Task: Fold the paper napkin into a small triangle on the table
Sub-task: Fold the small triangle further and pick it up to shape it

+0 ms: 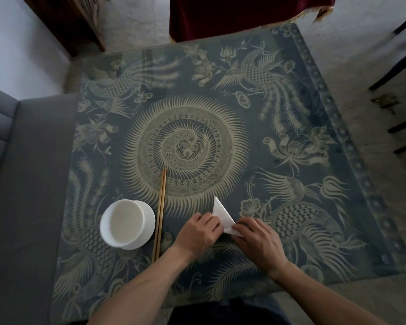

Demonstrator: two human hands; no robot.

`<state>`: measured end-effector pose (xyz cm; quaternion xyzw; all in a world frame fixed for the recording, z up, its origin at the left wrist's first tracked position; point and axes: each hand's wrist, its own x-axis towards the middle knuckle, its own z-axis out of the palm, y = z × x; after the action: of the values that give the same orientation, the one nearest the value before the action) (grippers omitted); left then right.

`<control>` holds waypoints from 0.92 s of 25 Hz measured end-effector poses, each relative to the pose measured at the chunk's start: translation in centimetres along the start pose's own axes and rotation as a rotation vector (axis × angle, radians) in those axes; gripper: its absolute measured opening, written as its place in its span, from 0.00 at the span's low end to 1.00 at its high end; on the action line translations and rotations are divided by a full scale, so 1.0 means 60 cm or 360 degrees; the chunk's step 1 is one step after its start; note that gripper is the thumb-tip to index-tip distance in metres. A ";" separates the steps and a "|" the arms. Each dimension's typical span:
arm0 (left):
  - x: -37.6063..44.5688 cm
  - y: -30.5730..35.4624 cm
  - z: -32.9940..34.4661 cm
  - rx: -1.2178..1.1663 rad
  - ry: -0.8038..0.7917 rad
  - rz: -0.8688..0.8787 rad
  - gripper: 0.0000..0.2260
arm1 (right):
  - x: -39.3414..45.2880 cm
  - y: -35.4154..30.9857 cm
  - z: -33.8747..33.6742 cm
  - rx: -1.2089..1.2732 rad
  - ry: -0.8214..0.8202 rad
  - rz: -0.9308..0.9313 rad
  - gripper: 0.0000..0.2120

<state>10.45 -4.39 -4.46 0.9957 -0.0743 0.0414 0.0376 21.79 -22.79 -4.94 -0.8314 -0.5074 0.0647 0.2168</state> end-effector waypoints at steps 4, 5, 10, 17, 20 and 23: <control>0.008 0.000 -0.015 -0.0512 -0.0016 -0.0408 0.04 | 0.003 0.007 -0.007 0.0058 -0.0014 0.0159 0.19; 0.011 -0.003 -0.020 -0.0643 -0.0036 -0.0500 0.04 | 0.008 0.008 -0.012 0.0071 0.0004 0.0184 0.18; 0.022 -0.026 -0.050 -0.1271 -0.0113 -0.0806 0.07 | 0.043 0.004 -0.041 0.0408 0.0034 0.0291 0.04; 0.051 -0.027 -0.060 -0.1943 -0.0036 -0.1359 0.04 | 0.093 -0.004 -0.051 0.1723 -0.0096 0.1142 0.01; 0.058 -0.022 -0.052 -0.2133 -0.0121 -0.1675 0.03 | 0.104 -0.007 -0.034 0.1798 -0.0309 0.1334 0.08; 0.055 -0.021 -0.039 -0.2077 -0.0187 -0.1712 0.03 | 0.099 -0.001 -0.015 0.1413 -0.0480 0.1354 0.09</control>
<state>13.71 -3.41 -1.91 0.6746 0.3986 -0.0852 0.6155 24.86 -17.87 -3.43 -0.7729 -0.0822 0.4661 0.4226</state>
